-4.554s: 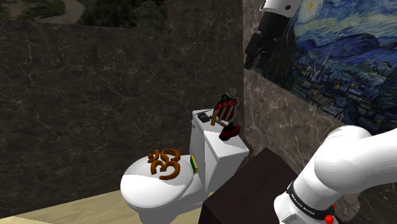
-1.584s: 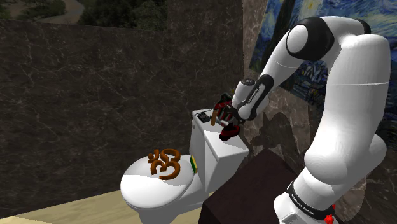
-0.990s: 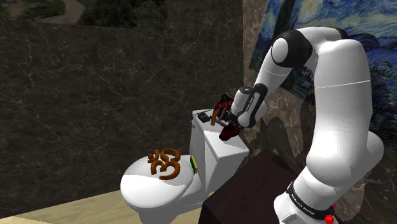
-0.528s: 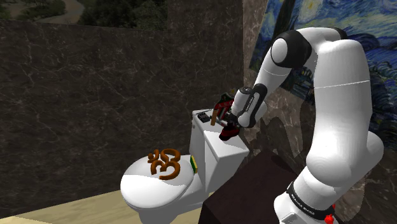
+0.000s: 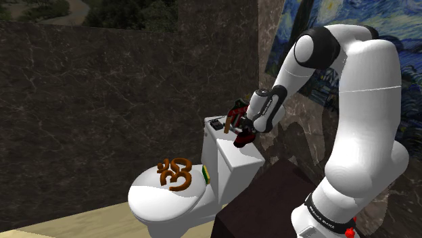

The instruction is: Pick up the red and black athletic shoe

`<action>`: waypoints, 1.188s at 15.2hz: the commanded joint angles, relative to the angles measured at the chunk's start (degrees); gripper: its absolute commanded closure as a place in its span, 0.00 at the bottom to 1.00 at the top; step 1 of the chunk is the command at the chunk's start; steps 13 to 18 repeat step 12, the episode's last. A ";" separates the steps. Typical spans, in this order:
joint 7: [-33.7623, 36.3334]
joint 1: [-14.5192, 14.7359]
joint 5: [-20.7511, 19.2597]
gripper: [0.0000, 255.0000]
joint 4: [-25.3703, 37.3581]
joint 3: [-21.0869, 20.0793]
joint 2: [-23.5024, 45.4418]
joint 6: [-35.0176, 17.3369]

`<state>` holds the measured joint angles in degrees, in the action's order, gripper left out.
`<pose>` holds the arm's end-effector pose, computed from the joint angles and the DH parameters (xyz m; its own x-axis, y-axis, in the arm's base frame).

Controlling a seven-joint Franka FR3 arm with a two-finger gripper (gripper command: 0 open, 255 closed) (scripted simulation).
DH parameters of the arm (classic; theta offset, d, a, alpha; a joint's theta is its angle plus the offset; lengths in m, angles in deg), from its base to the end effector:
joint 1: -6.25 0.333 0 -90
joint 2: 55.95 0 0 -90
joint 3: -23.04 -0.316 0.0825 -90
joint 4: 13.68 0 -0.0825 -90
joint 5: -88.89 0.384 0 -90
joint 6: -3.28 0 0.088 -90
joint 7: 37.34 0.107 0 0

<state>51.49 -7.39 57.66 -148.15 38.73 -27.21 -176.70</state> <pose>0.4715 -0.2204 0.1497 0.0764 -0.9595 0.2713 -0.9742 -0.1298 -0.1845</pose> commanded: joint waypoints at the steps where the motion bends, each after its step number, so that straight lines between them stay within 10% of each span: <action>1: -0.59 -0.73 0.14 1.00 -0.52 -0.87 -2.00 1.51; 18: -4.41 -4.35 2.39 1.00 -2.49 -5.09 -10.05 7.76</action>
